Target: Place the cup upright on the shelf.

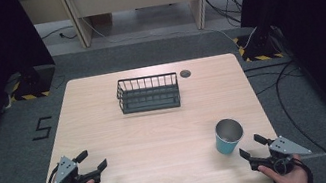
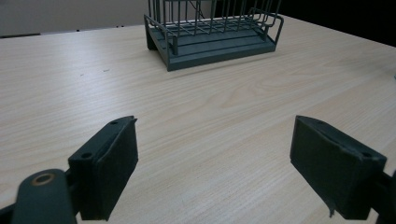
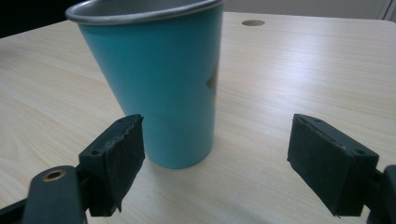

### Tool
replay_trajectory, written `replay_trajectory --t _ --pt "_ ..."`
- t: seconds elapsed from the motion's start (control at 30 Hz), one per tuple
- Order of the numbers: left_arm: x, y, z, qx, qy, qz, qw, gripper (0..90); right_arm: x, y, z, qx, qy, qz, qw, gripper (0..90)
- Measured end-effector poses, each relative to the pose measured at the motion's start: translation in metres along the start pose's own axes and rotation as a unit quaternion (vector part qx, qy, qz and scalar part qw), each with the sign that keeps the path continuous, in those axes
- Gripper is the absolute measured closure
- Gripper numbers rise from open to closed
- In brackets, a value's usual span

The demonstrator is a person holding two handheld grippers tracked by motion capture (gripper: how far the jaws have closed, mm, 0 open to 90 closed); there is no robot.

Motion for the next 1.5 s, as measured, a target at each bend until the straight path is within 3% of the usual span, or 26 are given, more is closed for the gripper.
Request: replay_trajectory --t 0.3,1.1,1.5 --pt "0.001 0.0 -0.001 -0.002 -0.002 0.001 1.0 14.7 -0.011 0.006 -0.009 -0.002 0.024 0.014 0.9996 17.3" --pt "0.0 -0.001 -0.001 -0.004 -0.002 0.004 1.0 14.7 -0.019 0.034 -0.051 0.003 0.026 0.044 0.9987 13.2" --pt "0.001 -0.001 -0.001 -0.004 -0.003 0.004 1.0 14.7 -0.02 0.037 -0.055 0.012 0.027 0.049 0.9983 16.9"
Point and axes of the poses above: each handheld gripper's, and its own axes: z roughly backward along the jaws, y roughly out of its top, x roughly to its right, the point moved 7 cm from there along -z, roughly forward along the jaws, and after that the axes turned 14 degrees about z, right-handed, at the moved point
